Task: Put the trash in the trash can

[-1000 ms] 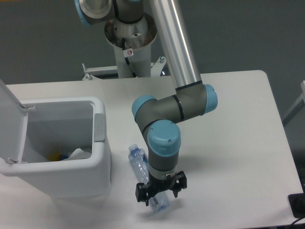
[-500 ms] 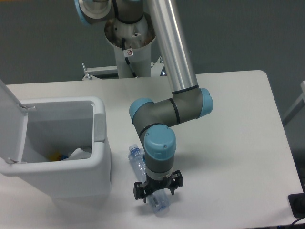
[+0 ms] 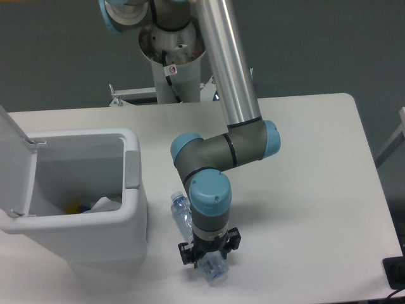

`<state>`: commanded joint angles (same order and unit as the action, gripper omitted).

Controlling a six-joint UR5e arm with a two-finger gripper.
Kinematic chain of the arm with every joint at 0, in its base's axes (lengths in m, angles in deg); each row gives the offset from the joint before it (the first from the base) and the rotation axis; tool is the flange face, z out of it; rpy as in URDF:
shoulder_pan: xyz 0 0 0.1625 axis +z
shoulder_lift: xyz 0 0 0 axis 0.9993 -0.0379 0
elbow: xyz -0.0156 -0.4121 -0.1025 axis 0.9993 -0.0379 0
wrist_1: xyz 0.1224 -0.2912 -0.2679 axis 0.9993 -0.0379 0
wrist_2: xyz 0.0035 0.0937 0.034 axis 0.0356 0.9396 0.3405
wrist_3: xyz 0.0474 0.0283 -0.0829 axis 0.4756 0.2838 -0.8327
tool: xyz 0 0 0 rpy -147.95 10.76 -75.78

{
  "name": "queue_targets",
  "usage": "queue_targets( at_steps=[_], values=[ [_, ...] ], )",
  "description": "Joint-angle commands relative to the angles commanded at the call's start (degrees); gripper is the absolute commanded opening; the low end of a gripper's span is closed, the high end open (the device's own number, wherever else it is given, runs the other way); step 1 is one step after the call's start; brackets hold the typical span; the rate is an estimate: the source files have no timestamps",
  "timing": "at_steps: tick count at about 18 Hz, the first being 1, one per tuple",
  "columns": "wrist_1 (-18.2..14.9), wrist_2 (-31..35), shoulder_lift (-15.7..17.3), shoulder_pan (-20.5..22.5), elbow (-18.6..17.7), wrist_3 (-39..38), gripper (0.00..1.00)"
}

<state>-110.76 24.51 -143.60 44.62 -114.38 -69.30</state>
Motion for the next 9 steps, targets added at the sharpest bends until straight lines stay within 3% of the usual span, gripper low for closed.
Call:
queue_targets(
  at_steps=[3,9],
  values=[
    [0.0,0.0,0.09,0.0,0.0,0.0,0.63],
    [0.09,0.0,0.7,0.09,0.0,0.53,0.61]
  ],
)
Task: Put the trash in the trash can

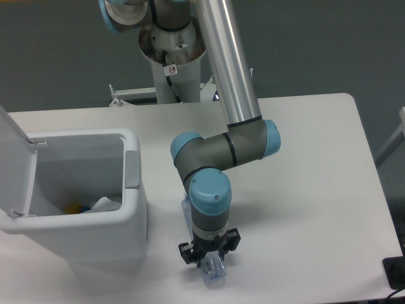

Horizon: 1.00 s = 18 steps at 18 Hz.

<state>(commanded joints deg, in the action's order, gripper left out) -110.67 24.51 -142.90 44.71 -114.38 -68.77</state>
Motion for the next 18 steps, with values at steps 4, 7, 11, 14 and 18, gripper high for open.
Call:
queue_targets(
  at_steps=[4,7,11,14,18],
  values=[
    [0.09,0.0,0.44,0.0,0.35,0.26,0.58],
    [0.0,-0.44,2.19,1.22,2.54,0.44,0.58],
    [0.96,-2.36,5.1,2.98,8.33,-0.08,0.58],
    [1.05,-9.64,7.37,6.32,11.86,-1.84,0.58],
    [2.27,-15.63,12.03,8.87,13.09,-3.59,0.58]
  ],
)
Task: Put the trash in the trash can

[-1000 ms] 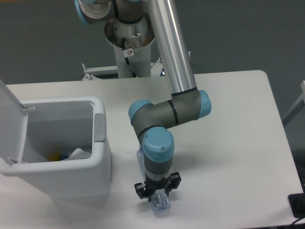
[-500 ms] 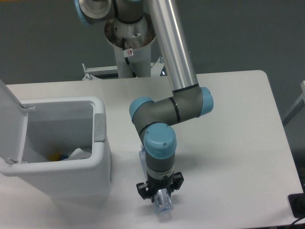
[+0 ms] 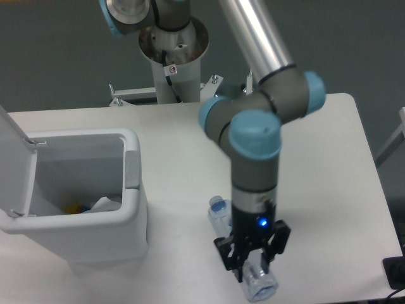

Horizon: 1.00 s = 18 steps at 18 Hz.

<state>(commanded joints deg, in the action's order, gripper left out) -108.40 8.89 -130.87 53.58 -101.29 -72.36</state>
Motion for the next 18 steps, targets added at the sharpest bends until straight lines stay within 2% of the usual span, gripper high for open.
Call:
queue_targets(
  at_steps=[2,6,8,11,14,18],
  values=[
    [2.03,-2.56,2.99,0.36,0.62,-1.59,0.58],
    [1.86,-3.71,8.96,-1.65,0.27,-2.3,0.58],
    [1.86,-3.54,11.34,-3.32,-1.04,-2.21,0.58],
    [1.86,-3.53,12.84,-6.39,-2.37,-1.86,0.58],
    [1.86,-3.45,13.63,-11.23,-3.42,-1.68,0.58],
    [2.12,-3.36,14.34,-16.42,-8.68,-1.16,0.59]
  ],
)
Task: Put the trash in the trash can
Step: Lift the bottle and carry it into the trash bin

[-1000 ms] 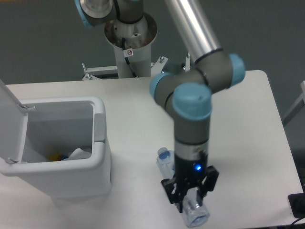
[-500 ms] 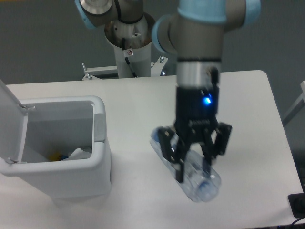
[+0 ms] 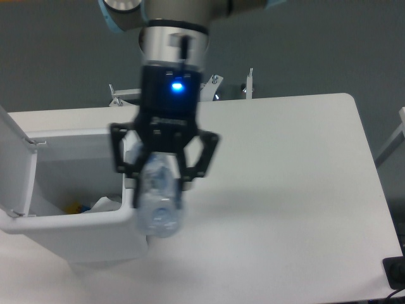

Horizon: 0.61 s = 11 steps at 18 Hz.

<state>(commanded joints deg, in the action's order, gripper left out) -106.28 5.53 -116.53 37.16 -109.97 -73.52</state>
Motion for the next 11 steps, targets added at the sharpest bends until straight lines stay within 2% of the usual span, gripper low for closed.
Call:
queue_targets(
  at_steps=[3,4,5,7,9,11],
  values=[
    [0.0,-0.09,-0.61,-1.33,-0.63,0.35,0.62],
    [0.0,-0.09,-0.7,-1.33,-0.8,0.44,0.67],
    [0.0,-0.09,-0.62,-1.42,-1.07,0.44,0.76],
    [-0.17,0.35,-0.27,-1.42,-1.16,1.05,1.0],
    [-0.17,1.93,1.57,-1.42,-2.39,2.02,1.0],
    [-0.26,3.59,1.76,-0.2,-1.95,3.42,1.0]
  ],
)
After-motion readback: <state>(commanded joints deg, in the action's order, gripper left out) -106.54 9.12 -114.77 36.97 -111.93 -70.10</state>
